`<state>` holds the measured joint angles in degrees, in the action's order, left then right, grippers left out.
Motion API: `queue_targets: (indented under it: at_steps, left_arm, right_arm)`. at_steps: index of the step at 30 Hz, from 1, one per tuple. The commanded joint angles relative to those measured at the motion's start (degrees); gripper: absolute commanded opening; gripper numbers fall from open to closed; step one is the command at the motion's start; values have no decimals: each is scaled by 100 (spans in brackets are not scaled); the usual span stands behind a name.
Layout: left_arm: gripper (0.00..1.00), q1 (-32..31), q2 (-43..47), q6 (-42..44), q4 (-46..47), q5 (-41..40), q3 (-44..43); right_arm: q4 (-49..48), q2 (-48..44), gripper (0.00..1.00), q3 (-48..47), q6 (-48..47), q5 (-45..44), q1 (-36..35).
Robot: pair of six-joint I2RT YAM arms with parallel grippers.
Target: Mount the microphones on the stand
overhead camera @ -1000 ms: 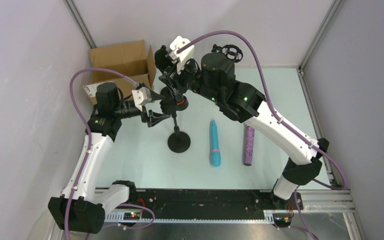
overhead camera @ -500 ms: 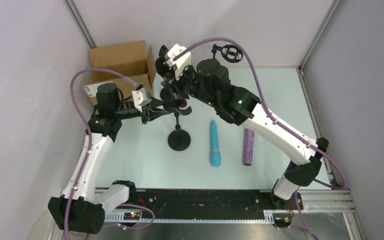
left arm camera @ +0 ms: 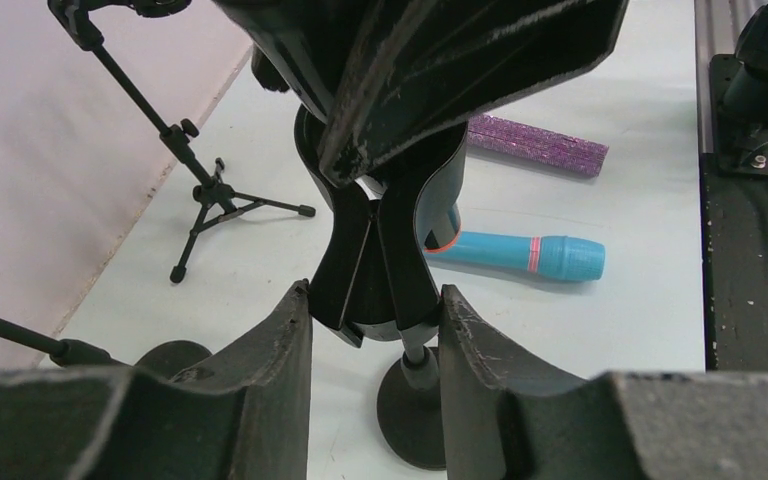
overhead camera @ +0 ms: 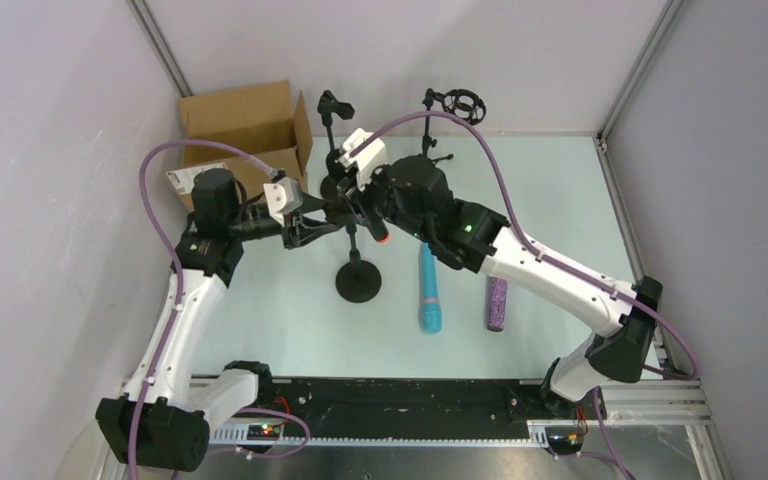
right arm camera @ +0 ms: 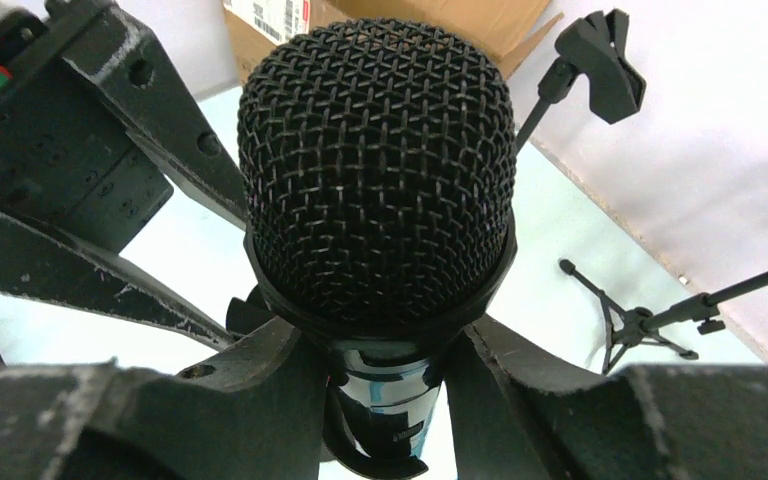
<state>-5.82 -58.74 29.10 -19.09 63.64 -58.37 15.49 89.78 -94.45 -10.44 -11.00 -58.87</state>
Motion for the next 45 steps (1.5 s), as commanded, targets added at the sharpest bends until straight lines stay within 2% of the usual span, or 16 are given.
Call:
queue_targets:
  at_steps: [1,9,10,12,13,14,15,17,24,25,27,29,30,32,37,45]
  left_arm:
    - [0,-8,41,276,88,-291,153]
    - [0,-22,77,253,83,-340,153]
    - [8,-23,81,236,78,-380,147]
    - [32,-22,94,153,80,-473,121]
    - [36,-23,97,114,80,-500,109]
    - [48,-19,101,96,81,-558,92]
    - [74,-21,98,36,81,-587,74]
    - [96,-16,104,-29,79,-632,50]
    - [100,-18,118,-231,80,-813,-118]
    - [100,-21,115,-265,76,-847,-196]
    - [100,-10,115,-431,73,-862,-332]
    - [100,-15,111,-623,73,-825,-453]
    - [100,-13,110,-743,77,-795,-485]
    - [100,-19,123,-883,81,-666,-561]
    - [100,-20,126,-1012,75,-443,-657]
    - [100,-183,52,-981,78,-277,-641]
  right_arm:
    - [-924,-403,0,11,162,-180,-36]
    - [-969,-429,0,-246,164,-70,-49]
    - [-934,-416,0,-234,169,-83,-59]
    - [-908,-406,0,-170,199,-122,-63]
    - [-909,-412,0,-113,213,-135,-70]
    - [-913,-415,0,-72,236,-141,-66]
    - [-904,-412,0,-64,236,-139,-70]
    - [-876,-398,0,-57,223,-153,-67]
    - [-723,-381,0,-121,99,-153,-70]
    - [-698,-377,3,-132,96,-159,-65]
    - [-670,-377,14,-173,124,-180,-67]
    - [-616,-356,37,-249,182,-176,-66]
    - [-586,-338,54,-330,208,-161,-69]
    - [-479,-287,71,-460,282,-181,-64]
    - [-454,-320,87,-574,343,-188,-71]
    - [-396,-771,95,-378,459,-220,-59]
